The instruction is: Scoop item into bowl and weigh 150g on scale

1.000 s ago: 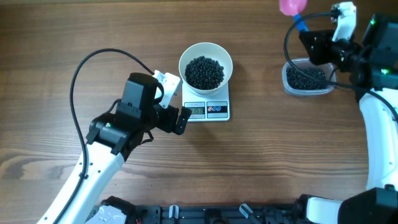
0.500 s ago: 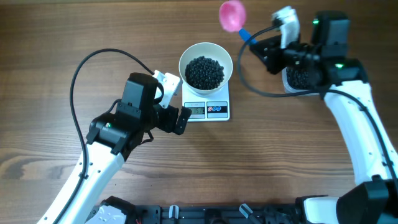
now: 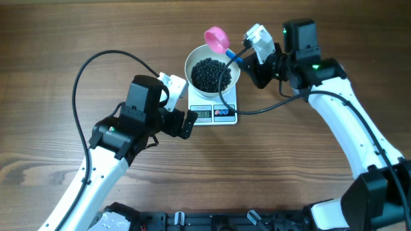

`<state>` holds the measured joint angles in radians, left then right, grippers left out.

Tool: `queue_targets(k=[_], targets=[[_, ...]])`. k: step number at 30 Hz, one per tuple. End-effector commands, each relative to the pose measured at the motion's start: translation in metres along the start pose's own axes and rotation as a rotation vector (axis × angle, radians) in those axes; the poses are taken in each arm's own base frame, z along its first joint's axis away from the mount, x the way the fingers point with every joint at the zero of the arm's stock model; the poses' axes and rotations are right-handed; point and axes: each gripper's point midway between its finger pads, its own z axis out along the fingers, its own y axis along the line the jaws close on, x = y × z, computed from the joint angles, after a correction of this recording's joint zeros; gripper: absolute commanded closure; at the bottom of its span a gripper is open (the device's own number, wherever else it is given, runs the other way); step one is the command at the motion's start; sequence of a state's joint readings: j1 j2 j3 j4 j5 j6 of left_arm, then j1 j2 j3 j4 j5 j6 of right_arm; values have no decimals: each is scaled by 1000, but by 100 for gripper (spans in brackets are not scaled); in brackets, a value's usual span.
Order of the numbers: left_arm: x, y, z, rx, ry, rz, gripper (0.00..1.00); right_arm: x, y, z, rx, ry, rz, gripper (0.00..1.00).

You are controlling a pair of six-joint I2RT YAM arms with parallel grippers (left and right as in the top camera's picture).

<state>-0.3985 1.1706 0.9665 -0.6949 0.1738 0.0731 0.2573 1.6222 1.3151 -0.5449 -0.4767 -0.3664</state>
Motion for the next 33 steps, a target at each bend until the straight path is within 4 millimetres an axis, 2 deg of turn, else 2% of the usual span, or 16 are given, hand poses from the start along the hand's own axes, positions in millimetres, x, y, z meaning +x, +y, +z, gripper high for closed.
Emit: queue_targets(k=[1,13,18,33], targets=[[2,-4,2,19,6,4,0,6,-5,11,36,42,-60,96],[2,-4,2,19,6,5,0,27,-14,28,76,127,-43,96],[2,-4,2,19,6,5,0,36,-11,30,62,160,-35,96],[2,-4,2,19,6,5,0,38,7,42,28,183,-84,96]])
